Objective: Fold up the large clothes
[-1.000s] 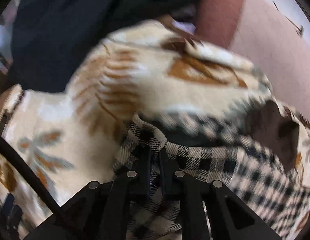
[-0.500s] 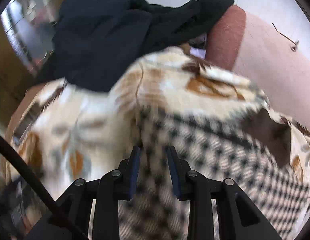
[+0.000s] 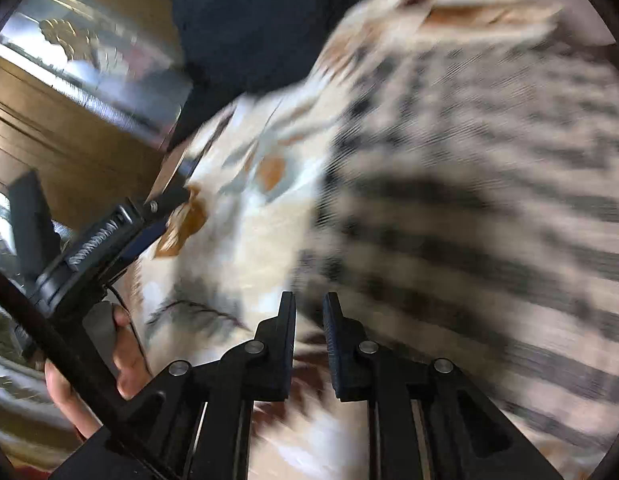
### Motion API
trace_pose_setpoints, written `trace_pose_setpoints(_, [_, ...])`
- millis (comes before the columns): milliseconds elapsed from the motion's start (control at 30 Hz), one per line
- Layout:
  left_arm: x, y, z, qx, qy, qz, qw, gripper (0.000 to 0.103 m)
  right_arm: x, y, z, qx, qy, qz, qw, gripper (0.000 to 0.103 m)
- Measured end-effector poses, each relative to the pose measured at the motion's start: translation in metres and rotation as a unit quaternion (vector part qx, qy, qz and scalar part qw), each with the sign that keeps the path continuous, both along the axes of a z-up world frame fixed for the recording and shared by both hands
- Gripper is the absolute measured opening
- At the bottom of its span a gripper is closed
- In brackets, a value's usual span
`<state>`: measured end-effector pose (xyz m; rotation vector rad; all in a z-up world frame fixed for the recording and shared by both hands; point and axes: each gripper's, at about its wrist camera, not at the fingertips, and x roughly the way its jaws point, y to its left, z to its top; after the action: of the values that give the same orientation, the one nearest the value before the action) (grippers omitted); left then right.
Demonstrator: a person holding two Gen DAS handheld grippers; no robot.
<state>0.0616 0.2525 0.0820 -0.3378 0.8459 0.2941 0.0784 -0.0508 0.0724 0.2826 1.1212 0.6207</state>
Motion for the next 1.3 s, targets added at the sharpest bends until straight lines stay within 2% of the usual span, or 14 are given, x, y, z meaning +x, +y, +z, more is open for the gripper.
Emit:
trace_pose_setpoints(100, [0.0,-0.031,-0.002,0.006,-0.006,-0.052,0.9986,0.068,-0.012,-0.077,0.015,-0.048,-0.033,-0.104,0.993,0.018])
trace_pose_setpoints(233, [0.006,-0.083,-0.018,0.013,0.009,-0.145,0.9893,0.068,-0.033,-0.187,0.016,-0.153,-0.037,-0.235,0.959,0.019])
trace_pose_setpoints(267, [0.007,-0.09,-0.021,0.008,0.015,-0.157,0.9875,0.068,-0.037,-0.209,0.013,-0.163,-0.031,-0.256,0.953,0.023])
trace_pose_setpoints(333, [0.013,-0.102,-0.032,-0.005,0.032,-0.175,0.9841,0.068,-0.05,-0.257,0.007,-0.174,-0.016,-0.31,0.935,0.058])
trace_pose_setpoints(367, [0.016,-0.107,-0.038,-0.009,0.043,-0.178,0.9831,0.068,-0.054,-0.27,0.004,-0.178,-0.013,-0.326,0.928,0.064])
trace_pose_setpoints(467, [0.023,-0.116,-0.053,-0.007,0.065,-0.18,0.9816,0.068,-0.049,-0.275,-0.011,-0.172,-0.003,-0.314,0.934,0.065])
trace_pose_setpoints(500, [0.025,-0.118,-0.057,0.005,0.07,-0.177,0.9817,0.068,-0.044,-0.271,-0.016,-0.173,-0.004,-0.299,0.938,0.065])
trace_pose_setpoints(600, [0.026,-0.125,-0.066,0.035,0.079,-0.181,0.9798,0.068,-0.034,-0.255,-0.028,-0.166,0.005,-0.253,0.953,0.007])
trace_pose_setpoints(667, [0.022,-0.129,-0.066,0.054,0.08,-0.185,0.9779,0.068,-0.035,-0.262,-0.027,-0.2,0.0,-0.263,0.944,0.005])
trace_pose_setpoints(833, [0.022,-0.126,-0.067,0.055,0.082,-0.177,0.9792,0.068,-0.041,-0.29,-0.045,-0.185,0.033,-0.297,0.936,0.003])
trace_pose_setpoints(900, [0.021,-0.127,-0.066,0.06,0.079,-0.172,0.9801,0.068,-0.05,-0.297,-0.037,-0.15,0.026,-0.309,0.939,0.003])
trace_pose_setpoints(1033, [0.015,-0.136,-0.061,0.086,0.07,-0.174,0.9785,0.068,-0.087,-0.294,0.002,-0.176,-0.032,-0.326,0.928,0.004])
trace_pose_setpoints(1200, [-0.006,-0.147,-0.039,0.084,0.033,-0.18,0.9794,0.068,-0.13,-0.275,0.033,-0.173,-0.061,-0.332,0.925,0.005])
trace_pose_setpoints(1300, [-0.022,-0.152,-0.019,0.076,-0.005,-0.19,0.9788,0.068,-0.144,-0.257,0.04,-0.181,-0.07,-0.321,0.927,0.014])
